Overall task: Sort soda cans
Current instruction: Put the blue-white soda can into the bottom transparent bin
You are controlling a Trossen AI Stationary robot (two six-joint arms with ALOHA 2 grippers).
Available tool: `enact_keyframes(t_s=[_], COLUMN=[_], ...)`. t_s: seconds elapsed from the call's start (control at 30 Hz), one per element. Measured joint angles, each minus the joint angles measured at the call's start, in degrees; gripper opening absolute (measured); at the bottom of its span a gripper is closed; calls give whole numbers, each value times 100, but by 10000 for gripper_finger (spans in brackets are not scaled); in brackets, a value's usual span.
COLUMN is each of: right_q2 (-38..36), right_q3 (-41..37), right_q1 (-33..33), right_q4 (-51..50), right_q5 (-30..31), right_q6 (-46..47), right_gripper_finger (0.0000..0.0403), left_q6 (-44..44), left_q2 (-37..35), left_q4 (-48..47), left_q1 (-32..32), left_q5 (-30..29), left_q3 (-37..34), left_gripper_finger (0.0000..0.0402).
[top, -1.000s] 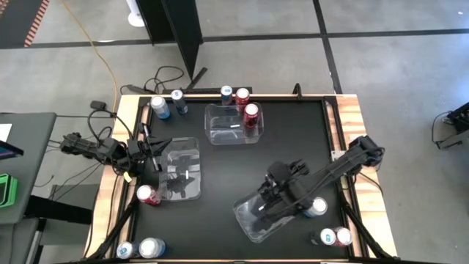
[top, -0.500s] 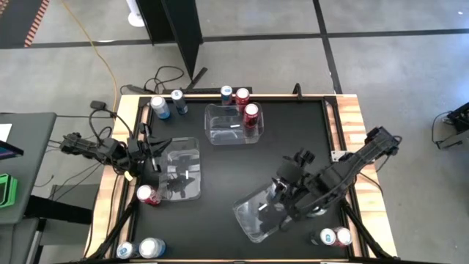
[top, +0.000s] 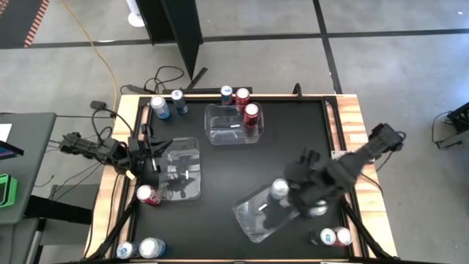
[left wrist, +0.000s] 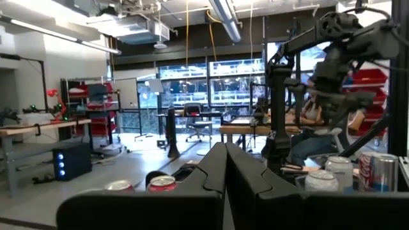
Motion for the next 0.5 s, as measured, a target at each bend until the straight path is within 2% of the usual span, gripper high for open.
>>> enact_keyframes(t_s=[0.1, 0.3, 0.5], right_q2=[-311, -998, -1088], right_q3=[-127, -716, -1472], right_q1=[546, 1665, 2304], right_q4=[17, 1, 13], right_q5=[-531, -651, -937], right_q6=[422, 2071, 3187], right_gripper_finger=[363, 365, 366], left_q6=[-7, -326, -687], left_q2=[116, 378, 733], left_q4=[1, 11, 2], left_q1=[-2, -2, -1], left_q5=[1, -15, -20], left_q3=[0, 0, 0], left_gripper_finger=[0, 0, 0])
